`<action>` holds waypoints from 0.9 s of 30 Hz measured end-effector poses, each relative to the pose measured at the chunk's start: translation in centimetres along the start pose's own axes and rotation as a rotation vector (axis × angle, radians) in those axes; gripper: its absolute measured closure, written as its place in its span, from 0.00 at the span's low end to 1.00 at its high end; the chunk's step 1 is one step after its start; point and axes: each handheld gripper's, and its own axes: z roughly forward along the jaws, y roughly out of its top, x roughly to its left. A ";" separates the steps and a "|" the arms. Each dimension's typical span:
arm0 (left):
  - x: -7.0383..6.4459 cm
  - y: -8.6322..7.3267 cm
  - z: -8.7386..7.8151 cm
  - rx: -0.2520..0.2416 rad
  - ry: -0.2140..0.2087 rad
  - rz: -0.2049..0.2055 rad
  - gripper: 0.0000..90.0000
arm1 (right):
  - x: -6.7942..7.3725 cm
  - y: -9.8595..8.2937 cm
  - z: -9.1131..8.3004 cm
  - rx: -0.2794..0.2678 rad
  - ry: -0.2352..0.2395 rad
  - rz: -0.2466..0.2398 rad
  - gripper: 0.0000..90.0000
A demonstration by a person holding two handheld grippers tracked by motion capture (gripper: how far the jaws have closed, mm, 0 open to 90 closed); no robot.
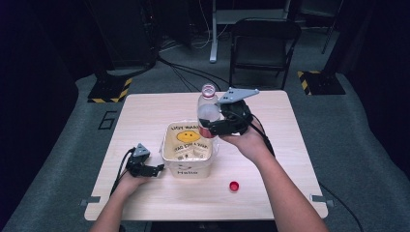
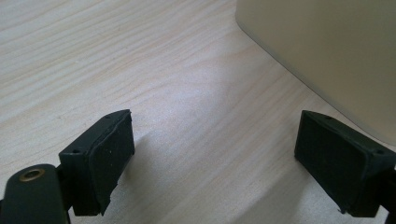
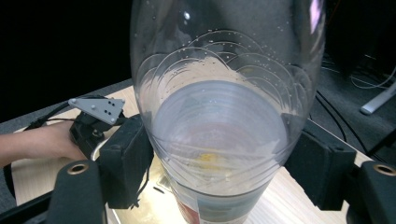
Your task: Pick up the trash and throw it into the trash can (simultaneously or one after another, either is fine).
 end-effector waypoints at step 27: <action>0.0 0.0 0.0 -0.004 0.000 -0.005 0.13 | 0.1 -1.8 6.0 0.039 -0.041 0.037 0.30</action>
